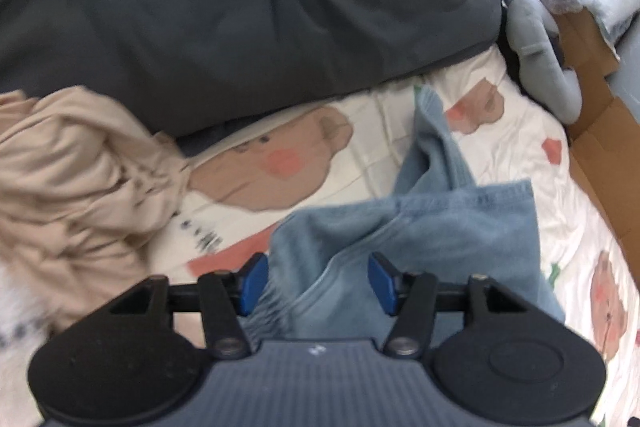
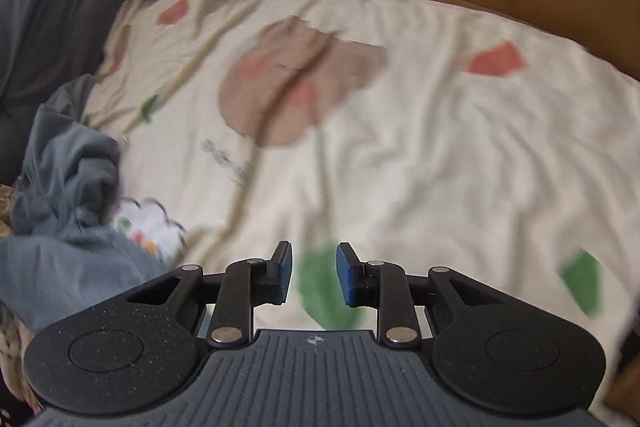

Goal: Fold clothes

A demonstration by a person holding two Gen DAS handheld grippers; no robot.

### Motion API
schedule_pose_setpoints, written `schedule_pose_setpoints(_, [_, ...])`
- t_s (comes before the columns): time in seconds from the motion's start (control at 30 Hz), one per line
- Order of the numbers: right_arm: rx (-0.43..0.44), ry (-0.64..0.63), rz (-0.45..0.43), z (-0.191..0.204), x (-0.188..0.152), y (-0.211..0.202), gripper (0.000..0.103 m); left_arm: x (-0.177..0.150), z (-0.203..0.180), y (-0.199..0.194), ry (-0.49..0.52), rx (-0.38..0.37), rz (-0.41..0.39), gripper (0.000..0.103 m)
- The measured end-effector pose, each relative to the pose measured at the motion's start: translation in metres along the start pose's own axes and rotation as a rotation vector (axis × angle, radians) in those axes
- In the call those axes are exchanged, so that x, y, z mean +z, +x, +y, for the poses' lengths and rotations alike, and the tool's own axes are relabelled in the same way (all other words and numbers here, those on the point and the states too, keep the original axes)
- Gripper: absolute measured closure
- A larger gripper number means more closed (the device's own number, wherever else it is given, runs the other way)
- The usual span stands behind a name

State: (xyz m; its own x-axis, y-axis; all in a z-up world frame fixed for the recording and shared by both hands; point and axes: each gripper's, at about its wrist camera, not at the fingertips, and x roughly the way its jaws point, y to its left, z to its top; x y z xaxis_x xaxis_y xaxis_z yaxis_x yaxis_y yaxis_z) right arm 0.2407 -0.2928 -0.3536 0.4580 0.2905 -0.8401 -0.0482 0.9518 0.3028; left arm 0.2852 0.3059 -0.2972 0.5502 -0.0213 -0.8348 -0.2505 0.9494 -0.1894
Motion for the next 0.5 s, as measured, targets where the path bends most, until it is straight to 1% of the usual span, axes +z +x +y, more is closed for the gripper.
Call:
schedule_pose_setpoints(0.03, [0.015,0.000,-0.006,0.007,0.007,0.008,0.073,0.005,-0.004,0.004,0.002,-0.003,-0.003,0.042])
schedule_pose_setpoints(0.07, [0.029,-0.004,-0.014,0.013,0.014,0.014,0.066,0.011,-0.008,0.007,0.009,-0.008,-0.007,0.042])
schedule_pose_setpoints(0.23, [0.103,-0.029,-0.046,0.046,0.041,0.051,0.065,0.038,-0.033,0.026,0.053,-0.039,-0.018,0.035])
schedule_pose_setpoints(0.33, [0.148,-0.040,-0.058,0.064,0.053,0.073,0.065,0.054,-0.047,0.039,0.067,-0.079,-0.019,0.034])
schedule_pose_setpoints(0.5, [0.228,-0.067,-0.073,0.096,0.069,0.112,0.065,0.074,-0.070,0.058,0.082,-0.100,-0.005,0.033])
